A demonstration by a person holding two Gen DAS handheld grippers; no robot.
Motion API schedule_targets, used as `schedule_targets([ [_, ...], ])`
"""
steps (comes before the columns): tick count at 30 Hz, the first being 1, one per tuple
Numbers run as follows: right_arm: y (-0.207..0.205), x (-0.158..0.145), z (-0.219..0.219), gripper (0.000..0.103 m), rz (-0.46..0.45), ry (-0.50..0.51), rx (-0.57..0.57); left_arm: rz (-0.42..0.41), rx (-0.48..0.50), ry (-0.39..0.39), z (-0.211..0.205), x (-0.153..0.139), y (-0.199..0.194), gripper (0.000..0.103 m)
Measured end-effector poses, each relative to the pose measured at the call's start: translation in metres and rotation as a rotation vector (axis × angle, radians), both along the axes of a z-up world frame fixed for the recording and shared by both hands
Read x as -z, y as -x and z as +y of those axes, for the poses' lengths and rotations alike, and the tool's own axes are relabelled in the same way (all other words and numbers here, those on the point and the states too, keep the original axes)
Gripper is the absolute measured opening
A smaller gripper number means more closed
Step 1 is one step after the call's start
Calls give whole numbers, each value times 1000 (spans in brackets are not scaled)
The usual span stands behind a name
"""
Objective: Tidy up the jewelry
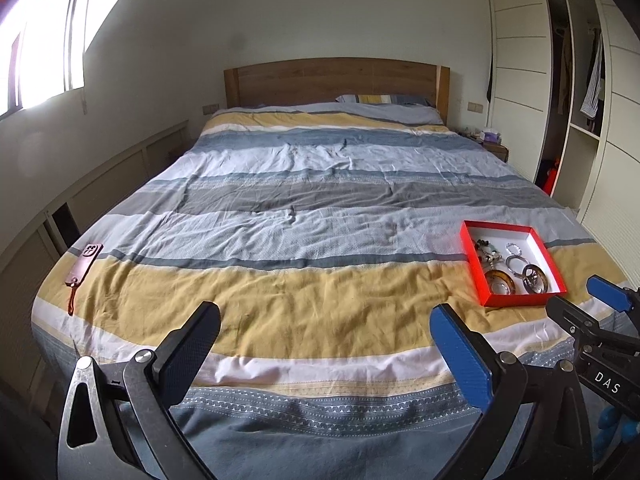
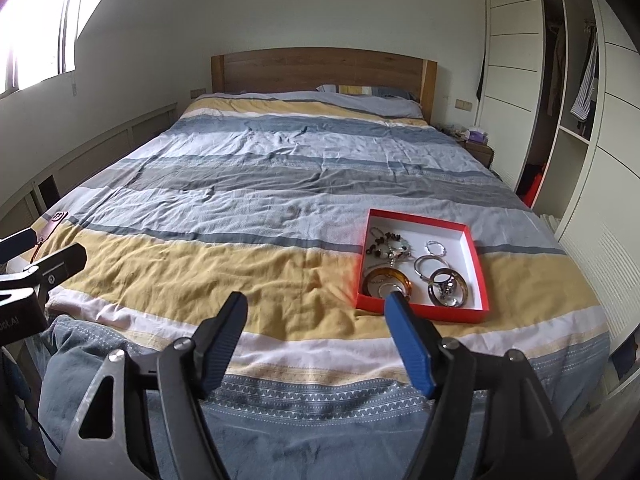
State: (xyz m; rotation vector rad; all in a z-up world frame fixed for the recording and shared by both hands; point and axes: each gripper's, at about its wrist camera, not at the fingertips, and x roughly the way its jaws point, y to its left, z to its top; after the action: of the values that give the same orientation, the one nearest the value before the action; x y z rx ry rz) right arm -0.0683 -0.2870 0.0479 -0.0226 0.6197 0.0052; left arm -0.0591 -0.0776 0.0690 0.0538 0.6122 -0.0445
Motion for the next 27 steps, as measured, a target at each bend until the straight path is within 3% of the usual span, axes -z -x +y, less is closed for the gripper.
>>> schedule_targets([
  [13,7,-3,-3,70,-23,1,24,-66,18,10,-3,-7,14,102],
  [27,-10,23,-7,70,41,0,47,-4,-3,-14,-9,18,-5,102],
])
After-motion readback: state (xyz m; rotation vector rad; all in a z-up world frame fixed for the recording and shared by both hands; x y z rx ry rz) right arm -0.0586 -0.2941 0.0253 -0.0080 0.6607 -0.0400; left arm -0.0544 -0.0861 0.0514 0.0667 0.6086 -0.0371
